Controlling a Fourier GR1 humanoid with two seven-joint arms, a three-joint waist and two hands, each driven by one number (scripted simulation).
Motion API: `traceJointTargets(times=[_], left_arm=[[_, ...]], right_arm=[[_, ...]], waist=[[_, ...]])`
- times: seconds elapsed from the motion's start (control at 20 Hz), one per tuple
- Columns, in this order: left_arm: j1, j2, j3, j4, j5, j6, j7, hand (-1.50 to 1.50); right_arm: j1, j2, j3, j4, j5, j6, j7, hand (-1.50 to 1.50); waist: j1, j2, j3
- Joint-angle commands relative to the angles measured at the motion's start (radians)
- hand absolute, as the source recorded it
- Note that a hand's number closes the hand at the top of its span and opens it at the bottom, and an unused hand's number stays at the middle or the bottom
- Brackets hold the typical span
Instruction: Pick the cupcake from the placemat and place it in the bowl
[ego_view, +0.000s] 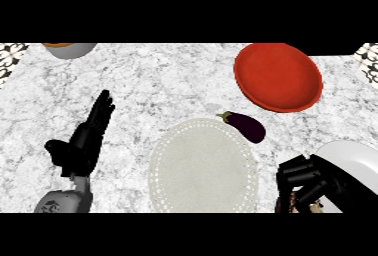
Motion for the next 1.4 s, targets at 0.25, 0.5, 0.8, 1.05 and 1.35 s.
traceJointTargets(times=[0.25, 0.5, 0.8, 1.05, 1.35], left_arm=[[-0.03, -0.031, -0.011, 0.066, -0.017, 0.009, -0.018, 0.0], [-0.014, -0.044, -0.038, 0.006, -0.037, 0.017, 0.004, 0.0], [-0.031, -0.019, -0.01, -0.025, -0.019, -0.005, 0.035, 0.0], [-0.047, -0.046, -0.016, 0.045, -0.028, 0.0, -0.013, 0.0], [-0.026, -0.032, -0.018, 0.028, -0.032, -0.011, -0.019, 0.0]], right_arm=[[-0.003, -0.141, -0.333, -0.287, -0.24, 0.032, 0.238, 1.5], [-0.159, -0.125, -0.342, -0.308, -0.315, -0.038, 0.516, 1.5], [-0.381, -0.125, -0.37, -0.151, -0.294, -0.05, 0.625, 1.5], [-0.601, -0.077, -0.301, 0.093, -0.241, -0.041, 0.661, 1.5], [-0.661, -0.12, -0.209, 0.247, 0.121, -0.06, 0.51, 1.5]], waist=[[0.004, 0.003, -0.002], [0.021, 0.003, -0.001], [0.026, 0.004, -0.001], [0.034, 0.007, -0.001], [0.049, 0.012, -0.001]])
